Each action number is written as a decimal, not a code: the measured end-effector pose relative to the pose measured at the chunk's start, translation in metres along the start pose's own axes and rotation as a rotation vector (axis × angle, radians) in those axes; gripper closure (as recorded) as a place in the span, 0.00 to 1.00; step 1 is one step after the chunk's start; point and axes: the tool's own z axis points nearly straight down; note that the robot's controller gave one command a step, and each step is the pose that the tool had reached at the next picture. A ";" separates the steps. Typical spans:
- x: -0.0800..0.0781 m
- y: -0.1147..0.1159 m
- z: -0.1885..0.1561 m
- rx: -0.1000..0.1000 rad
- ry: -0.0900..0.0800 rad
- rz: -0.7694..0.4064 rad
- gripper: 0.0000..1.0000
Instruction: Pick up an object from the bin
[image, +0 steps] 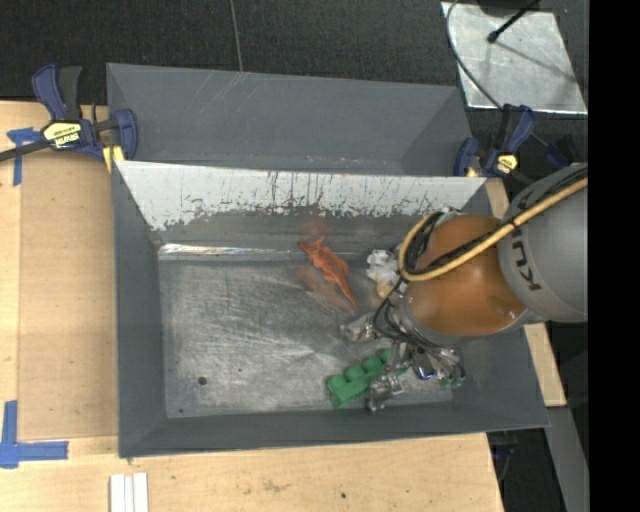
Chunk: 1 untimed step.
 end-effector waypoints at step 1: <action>-0.004 0.005 -0.001 0.001 -0.016 0.308 1.00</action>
Offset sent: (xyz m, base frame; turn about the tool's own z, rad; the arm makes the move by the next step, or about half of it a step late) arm 0.0000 0.0000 0.0000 0.0000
